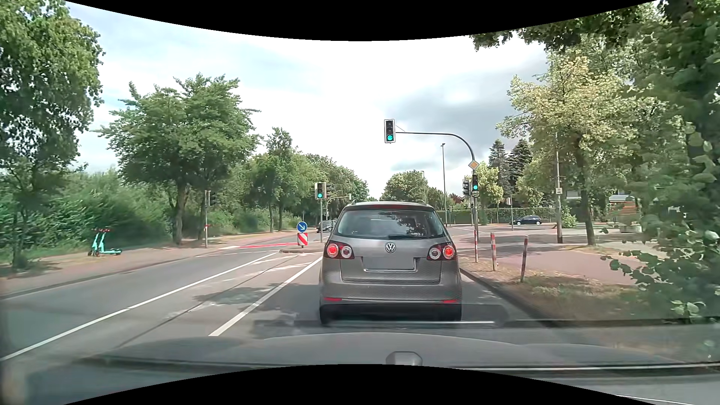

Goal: Follow the waypoints while adhering to traffic rules and regulations

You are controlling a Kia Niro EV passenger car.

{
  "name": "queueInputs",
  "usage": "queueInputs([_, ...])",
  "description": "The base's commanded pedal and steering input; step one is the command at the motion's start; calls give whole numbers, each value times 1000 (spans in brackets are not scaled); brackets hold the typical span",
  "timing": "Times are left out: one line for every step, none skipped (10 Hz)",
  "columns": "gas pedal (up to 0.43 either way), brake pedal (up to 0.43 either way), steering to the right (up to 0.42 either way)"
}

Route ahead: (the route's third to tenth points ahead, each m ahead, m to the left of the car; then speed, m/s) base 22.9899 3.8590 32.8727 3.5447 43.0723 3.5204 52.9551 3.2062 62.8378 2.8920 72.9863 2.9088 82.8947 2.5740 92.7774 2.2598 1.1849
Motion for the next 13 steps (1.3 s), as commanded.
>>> queueInputs([0,244,-5])
queueInputs([0,232,-5])
queueInputs([0,220,-4])
queueInputs([0,213,-4])
queueInputs([0,213,-4])
queueInputs([0,207,-4])
queueInputs([0,201,-4])
queueInputs([0,183,-5])
queueInputs([0,159,-5])
queueInputs([0,79,-5])
queueInputs([0,37,-4])
queueInputs([0,24,-4])
queueInputs([0,18,-5])
